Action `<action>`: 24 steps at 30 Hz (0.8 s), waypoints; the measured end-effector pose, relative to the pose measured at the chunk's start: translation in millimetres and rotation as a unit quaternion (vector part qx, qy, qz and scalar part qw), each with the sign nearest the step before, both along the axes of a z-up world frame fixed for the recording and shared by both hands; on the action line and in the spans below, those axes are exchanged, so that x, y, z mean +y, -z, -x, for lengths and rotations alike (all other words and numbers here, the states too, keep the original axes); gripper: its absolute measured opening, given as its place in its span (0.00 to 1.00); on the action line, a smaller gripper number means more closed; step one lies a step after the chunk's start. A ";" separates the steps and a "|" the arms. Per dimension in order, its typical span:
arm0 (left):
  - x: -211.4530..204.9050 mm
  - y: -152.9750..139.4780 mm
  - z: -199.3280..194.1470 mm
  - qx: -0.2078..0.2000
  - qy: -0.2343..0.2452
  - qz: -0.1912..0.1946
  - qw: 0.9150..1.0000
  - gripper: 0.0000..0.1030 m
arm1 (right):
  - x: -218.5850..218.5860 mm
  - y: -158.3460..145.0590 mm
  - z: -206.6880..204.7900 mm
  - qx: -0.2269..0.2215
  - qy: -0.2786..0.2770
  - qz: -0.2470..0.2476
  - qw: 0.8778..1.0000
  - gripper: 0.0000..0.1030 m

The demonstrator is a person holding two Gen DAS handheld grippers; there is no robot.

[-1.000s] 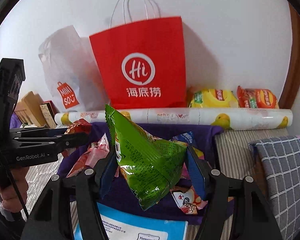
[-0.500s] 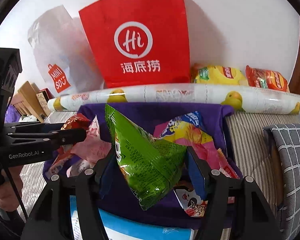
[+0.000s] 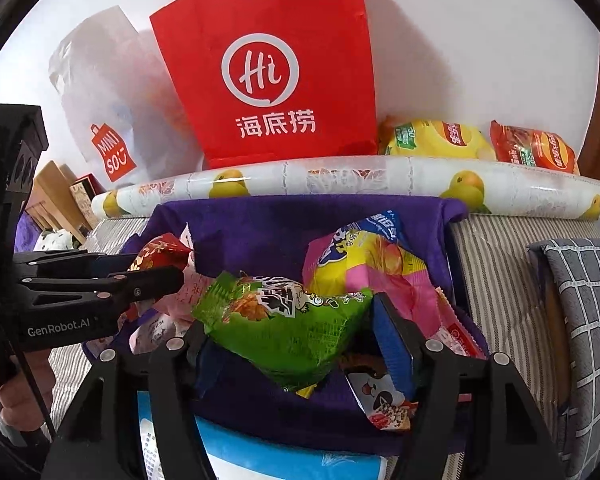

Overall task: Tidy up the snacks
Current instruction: 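Open the right tool to drop the green bag while the left tool drops the red packet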

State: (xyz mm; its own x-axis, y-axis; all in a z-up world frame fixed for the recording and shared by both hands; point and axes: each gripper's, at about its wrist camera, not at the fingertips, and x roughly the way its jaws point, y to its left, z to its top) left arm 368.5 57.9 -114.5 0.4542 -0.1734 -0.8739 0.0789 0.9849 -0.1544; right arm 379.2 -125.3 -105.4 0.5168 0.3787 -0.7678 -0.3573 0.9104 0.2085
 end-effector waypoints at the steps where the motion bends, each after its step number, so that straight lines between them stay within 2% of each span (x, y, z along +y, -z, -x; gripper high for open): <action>1: -0.1 0.6 -0.2 0.001 0.000 0.000 1.000 0.36 | -0.3 -0.2 0.4 0.000 -0.003 -0.001 1.000 0.66; 16: -6.8 15.1 -4.7 0.024 0.008 -0.001 1.000 0.36 | -4.2 -20.4 13.5 -0.038 -0.016 -0.030 0.999 0.68; 24: -7.7 16.5 -3.4 0.029 0.007 0.002 1.000 0.37 | -8.1 -20.9 13.5 -0.042 -0.008 -0.036 0.998 0.68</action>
